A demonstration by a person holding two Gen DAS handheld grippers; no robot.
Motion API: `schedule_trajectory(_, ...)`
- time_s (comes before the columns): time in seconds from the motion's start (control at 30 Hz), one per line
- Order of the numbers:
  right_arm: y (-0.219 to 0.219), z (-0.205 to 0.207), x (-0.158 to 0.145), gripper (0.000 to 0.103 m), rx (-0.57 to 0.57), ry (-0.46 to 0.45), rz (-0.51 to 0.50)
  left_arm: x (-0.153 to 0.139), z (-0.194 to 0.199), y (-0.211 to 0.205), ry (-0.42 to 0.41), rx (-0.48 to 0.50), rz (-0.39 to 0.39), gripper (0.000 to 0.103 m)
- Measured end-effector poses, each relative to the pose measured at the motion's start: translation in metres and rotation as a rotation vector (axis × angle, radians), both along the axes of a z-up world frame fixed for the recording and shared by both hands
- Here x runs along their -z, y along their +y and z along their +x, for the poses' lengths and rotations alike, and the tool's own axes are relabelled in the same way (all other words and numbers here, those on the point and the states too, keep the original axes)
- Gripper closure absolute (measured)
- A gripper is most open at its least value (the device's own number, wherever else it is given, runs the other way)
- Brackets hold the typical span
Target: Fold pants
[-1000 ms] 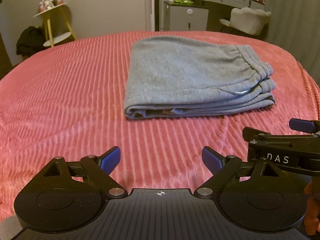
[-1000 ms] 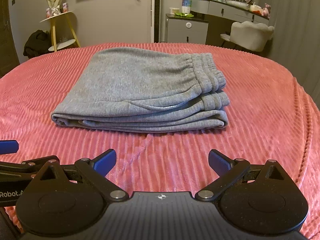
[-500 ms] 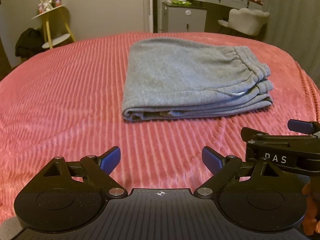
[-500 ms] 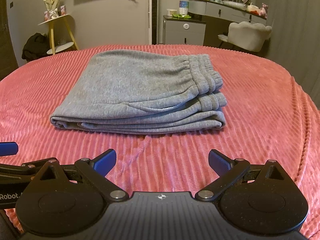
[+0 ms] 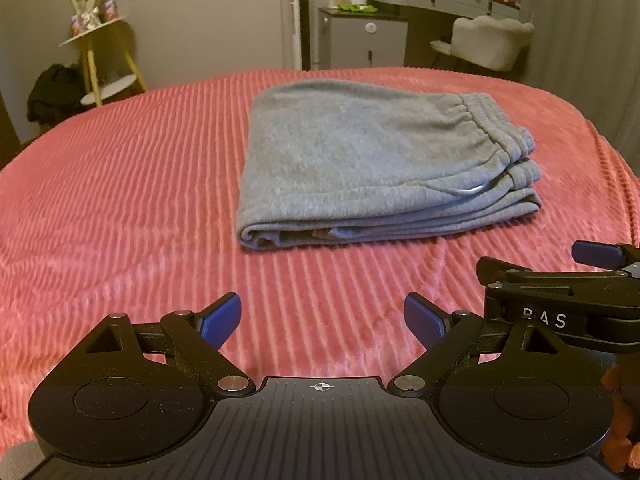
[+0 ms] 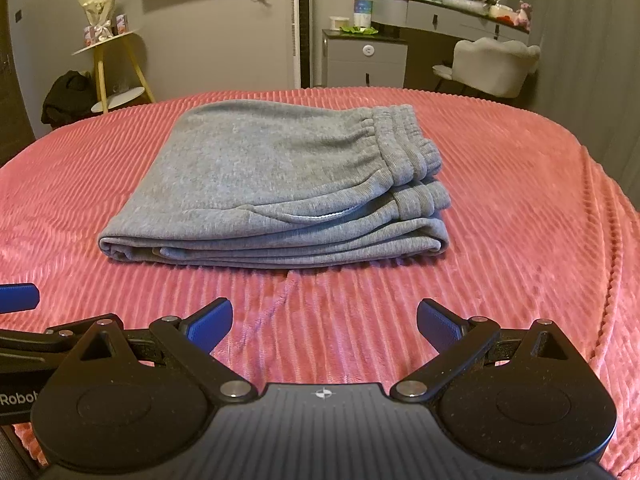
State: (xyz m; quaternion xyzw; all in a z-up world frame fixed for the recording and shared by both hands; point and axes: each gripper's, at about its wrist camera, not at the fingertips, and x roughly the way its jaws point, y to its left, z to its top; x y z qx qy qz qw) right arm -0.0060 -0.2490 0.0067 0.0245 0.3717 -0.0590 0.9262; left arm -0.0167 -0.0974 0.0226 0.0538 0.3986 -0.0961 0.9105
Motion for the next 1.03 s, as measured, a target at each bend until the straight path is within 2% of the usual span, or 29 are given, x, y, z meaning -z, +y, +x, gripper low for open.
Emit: schedule_trajectory(1.03, -0.0039, 0.0004, 0.0007, 0.004, 0.022, 0.002, 0.011, -0.0019, 0.0, -0.0018, -0.031, 0.033, 0.01, 0.009)
